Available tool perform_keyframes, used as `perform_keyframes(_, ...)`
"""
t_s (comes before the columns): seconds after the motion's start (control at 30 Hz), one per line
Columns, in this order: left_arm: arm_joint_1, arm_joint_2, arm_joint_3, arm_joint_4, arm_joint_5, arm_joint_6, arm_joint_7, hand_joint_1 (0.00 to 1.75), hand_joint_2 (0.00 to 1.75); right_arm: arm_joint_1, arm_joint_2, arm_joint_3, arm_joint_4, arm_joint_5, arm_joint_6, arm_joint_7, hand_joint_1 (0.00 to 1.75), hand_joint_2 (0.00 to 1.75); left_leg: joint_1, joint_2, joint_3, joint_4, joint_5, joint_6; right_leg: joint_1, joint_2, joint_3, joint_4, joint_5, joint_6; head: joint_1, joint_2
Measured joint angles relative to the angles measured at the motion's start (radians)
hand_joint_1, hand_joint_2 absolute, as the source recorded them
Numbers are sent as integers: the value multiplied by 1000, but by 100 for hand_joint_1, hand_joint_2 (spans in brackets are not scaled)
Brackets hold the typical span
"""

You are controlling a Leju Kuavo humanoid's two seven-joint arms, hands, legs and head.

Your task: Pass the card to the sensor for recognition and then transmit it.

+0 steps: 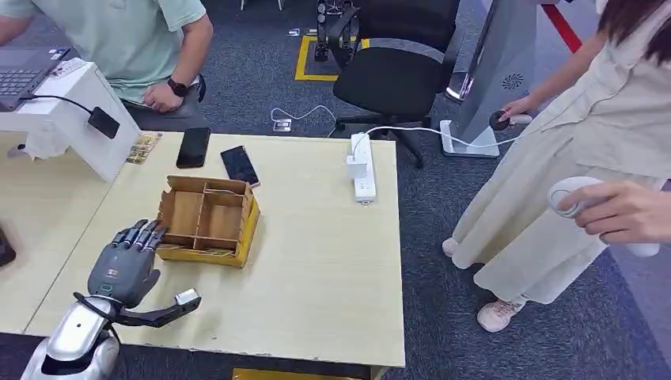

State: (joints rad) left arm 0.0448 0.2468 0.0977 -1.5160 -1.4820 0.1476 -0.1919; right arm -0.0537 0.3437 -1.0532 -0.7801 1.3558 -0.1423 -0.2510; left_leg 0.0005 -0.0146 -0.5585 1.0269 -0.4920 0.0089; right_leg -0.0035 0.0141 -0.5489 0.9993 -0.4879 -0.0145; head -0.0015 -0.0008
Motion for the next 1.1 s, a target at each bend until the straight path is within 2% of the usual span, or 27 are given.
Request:
perform_keyframes(0.07, 0, 0, 0, 0, 0, 0, 0, 54, 175, 0, 0, 0, 1, 0, 0, 0, 0, 175, 0, 0, 0, 0, 0, 0, 0, 0, 0, 0, 0, 0, 0, 0)
perform_keyframes(0.1, 0, 0, 0, 0, 0, 0, 0, 122, 175, 0, 0, 0, 2, 0, 0, 0, 0, 175, 0, 0, 0, 0, 0, 0, 0, 0, 0, 0, 0, 0, 0, 0)
perform_keyframes(0.13, 0, 0, 0, 0, 0, 0, 0, 145, 175, 0, 0, 0, 2, 0, 0, 0, 0, 175, 0, 0, 0, 0, 0, 0, 0, 0, 0, 0, 0, 0, 0, 0)
perform_keyframes(0.17, 0, 0, 0, 0, 0, 0, 0, 141, 175, 0, 0, 0, 3, 0, 0, 0, 0, 175, 0, 0, 0, 0, 0, 0, 0, 0, 0, 0, 0, 0, 0, 0)
perform_keyframes(0.2, 0, 0, 0, 0, -1, 0, 0, 129, 175, 0, 0, 0, 3, 0, 0, 0, 0, 175, 0, 0, 0, 0, 0, 0, 0, 0, 0, 0, 0, 0, 0, 0)
perform_keyframes(0.23, 0, 0, 0, 0, 0, 0, 0, 93, 175, 0, 0, 0, 3, 0, 0, 0, 0, 175, 0, 0, 0, 0, 0, 0, 0, 0, 0, 0, 0, 0, 0, 0)
perform_keyframes(0.3, -4, -1, 0, 0, -3, 0, 0, 98, 175, 0, 0, 0, 4, 0, 0, 0, 0, 175, 0, 0, 0, 0, 0, 0, 0, 0, 0, 0, 0, 0, 0, 0)
perform_keyframes(0.33, -6, -2, 0, 0, -3, 1, -2, 77, 175, -1, 0, 1, 5, 1, 0, 0, 0, 175, 0, 0, 0, 0, 0, 0, 0, 0, 0, 0, 0, 0, 0, 0)
perform_keyframes(0.4, -9, -5, -1, 0, -6, 0, -14, 23, 175, -1, 0, 2, 7, 3, 0, 0, 0, 175, 0, 0, 0, 0, 0, 0, 0, 0, 0, 0, 0, 0, 0, 0)
perform_keyframes(0.5, -13, -7, -6, 0, -5, -1, -17, 21, 175, -2, 0, 2, 9, 3, -1, 0, 0, 175, 0, 0, 0, 0, 0, 0, 0, 0, 0, 0, 0, 0, 0, 0)
perform_keyframes(0.57, -17, -9, -11, 0, -3, -1, -17, 28, 175, -3, 0, 3, 11, 3, -2, 0, 0, 175, 0, 0, 0, 0, 0, 0, 0, 0, 0, 0, 0, 0, 0, 0)
perform_keyframes(0.6, -20, -9, -16, 0, 0, -2, -18, 61, 175, -3, 0, 3, 12, 3, -2, 0, 0, 175, 0, 0, 0, 0, 0, 0, 0, 0, 0, 0, 0, 0, 0, 0)
perform_keyframes(0.63, -22, -10, -21, 0, 2, -2, -18, 124, 175, -3, 0, 4, 13, 3, -2, 0, 0, 175, 0, 0, 0, 0, 0, 0, 0, 0, 0, 0, 0, 0, 0, 0)
perform_keyframes(0.67, -25, -10, -25, 0, 3, -2, -19, 61, 175, -4, 0, 5, 15, 3, -3, 1, 0, 175, 0, 0, 0, 0, 0, 0, 0, 0, 0, 0, 0, 0, 0, 0)
perform_keyframes(0.7, -28, -11, -28, 0, 5, -2, -19, 5, 175, -4, 0, 5, 16, 3, -3, 1, 0, 175, 0, 0, 0, 0, 0, 0, 0, 0, 0, 0, 0, 0, 0, 0)
perform_keyframes(0.73, -32, -13, -33, 0, 5, -3, -20, 2, 175, -4, 0, 6, 17, 3, -4, 2, 0, 175, 0, 0, 0, 0, 0, 0, 0, 0, 0, 0, 0, 0, 0, 0)
perform_keyframes(0.77, -34, -14, -36, 0, 5, -3, -25, 154, 175, -5, 0, 6, 18, 4, -5, 3, 0, 175, 0, 0, 0, 0, 0, 0, 0, 0, 0, 0, 0, 0, 0, 0)
perform_keyframes(0.8, -35, -14, -42, 0, 6, -3, -29, 161, 175, -5, 0, 6, 19, 5, -5, 3, 0, 175, 0, 0, 0, 0, 0, 0, 0, 0, 0, 0, 0, 0, 0, 0)
perform_keyframes(0.9, -45, -16, -56, 0, 10, -3, -31, 161, 175, -6, 0, 8, 23, 6, -6, 7, 0, 175, 0, 0, 0, 0, 0, 0, 0, 0, 0, 0, 0, 0, 0, 0)
perform_keyframes(0.93, -47, -16, -59, 0, 11, -3, -31, 24, 175, -7, 0, 8, 24, 6, -6, 8, 0, 175, 0, 0, 0, 0, 0, 0, 0, 0, 0, 0, 0, 0, 0, 0)
perform_keyframes(0.97, -49, -16, -61, 0, 11, -3, -31, 0, 175, -7, 0, 8, 24, 5, -8, 8, 0, 175, 0, 0, 0, 0, 0, 0, 0, 0, 0, 0, 0, 0, 0, 0)
perform_keyframes(1.1, -53, -16, -68, 0, 11, -3, -32, 0, 175, -7, 0, 8, 26, 3, -10, 10, 0, 175, 0, 0, 0, 0, 0, 0, 0, 0, 0, 0, 0, 0, 0, 0)
